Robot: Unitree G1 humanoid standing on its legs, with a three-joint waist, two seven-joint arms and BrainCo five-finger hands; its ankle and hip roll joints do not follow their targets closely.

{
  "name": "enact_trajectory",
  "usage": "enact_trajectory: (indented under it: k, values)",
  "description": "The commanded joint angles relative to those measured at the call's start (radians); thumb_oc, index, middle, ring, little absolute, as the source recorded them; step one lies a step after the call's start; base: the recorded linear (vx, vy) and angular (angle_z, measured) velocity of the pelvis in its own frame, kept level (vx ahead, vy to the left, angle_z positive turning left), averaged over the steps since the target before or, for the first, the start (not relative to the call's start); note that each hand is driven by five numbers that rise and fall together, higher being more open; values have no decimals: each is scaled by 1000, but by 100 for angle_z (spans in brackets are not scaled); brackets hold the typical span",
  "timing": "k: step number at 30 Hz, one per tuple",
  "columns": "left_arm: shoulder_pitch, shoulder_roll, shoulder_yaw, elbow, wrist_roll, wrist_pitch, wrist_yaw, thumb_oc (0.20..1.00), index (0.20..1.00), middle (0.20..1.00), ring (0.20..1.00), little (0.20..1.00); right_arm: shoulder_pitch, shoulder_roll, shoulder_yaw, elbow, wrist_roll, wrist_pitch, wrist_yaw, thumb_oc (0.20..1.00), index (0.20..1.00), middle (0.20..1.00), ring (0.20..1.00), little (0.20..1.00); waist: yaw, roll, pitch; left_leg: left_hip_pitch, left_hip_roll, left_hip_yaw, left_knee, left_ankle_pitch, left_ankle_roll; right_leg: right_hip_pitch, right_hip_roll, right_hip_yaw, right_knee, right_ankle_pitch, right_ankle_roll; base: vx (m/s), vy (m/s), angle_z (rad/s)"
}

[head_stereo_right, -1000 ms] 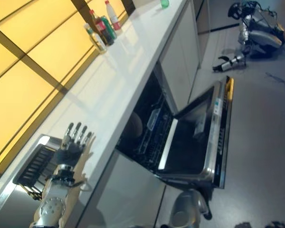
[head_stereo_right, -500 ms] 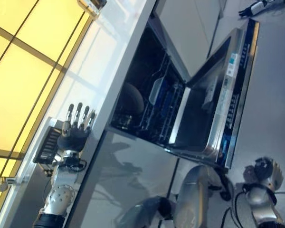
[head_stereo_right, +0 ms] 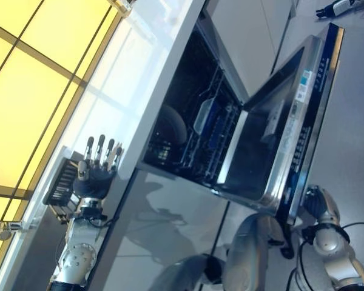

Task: Pick up plates and place into dishwasher.

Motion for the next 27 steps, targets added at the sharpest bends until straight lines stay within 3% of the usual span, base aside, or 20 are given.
enact_trajectory:
  k: [1, 12, 19, 23, 27]
  values:
    - [22, -13, -47, 59, -19, 10, -20, 1000, 1000, 1000, 1000, 1000, -193, 61, 184, -253, -35, -137, 146, 200, 200, 200, 200, 200, 55, -6, 21, -48, -28, 6, 17, 36, 56, 69, 18, 20, -62, 16, -37, 4, 18, 8]
    - [46, -20, -48, 50, -47, 16, -5, 1000, 1000, 1000, 1000, 1000, -283, 73, 256, -396, 16, -111, 269, 200, 200, 200, 200, 200, 85, -17, -6, -7, -20, -9, -41, 74, 56, 130, 29, 21, -154, 64, -34, 20, 57, 6]
    - [59, -16, -49, 68, -57, 39, 6, 1000, 1000, 1000, 1000, 1000, -287, 135, 290, -433, 41, -110, 341, 200, 200, 200, 200, 200, 119, -42, -75, 69, -5, -36, -118, 96, 53, 253, 32, -8, -275, 99, -15, 84, 50, 12]
    - [43, 6, -26, 63, -64, 41, 22, 1000, 1000, 1000, 1000, 1000, -287, 161, 293, -441, 74, -140, 384, 200, 200, 200, 200, 200, 140, -79, -124, 129, 13, -56, -205, 126, 48, 355, 42, -56, -399, 134, 2, 23, -16, 22]
    - [25, 33, 4, 57, -53, 50, 29, 1000, 1000, 1000, 1000, 1000, -281, 183, 274, -442, 105, -179, 403, 200, 200, 200, 200, 200, 170, -141, -182, 189, 30, -78, -288, 152, 37, 469, 62, -121, -540, 168, 19, -3, -107, 27]
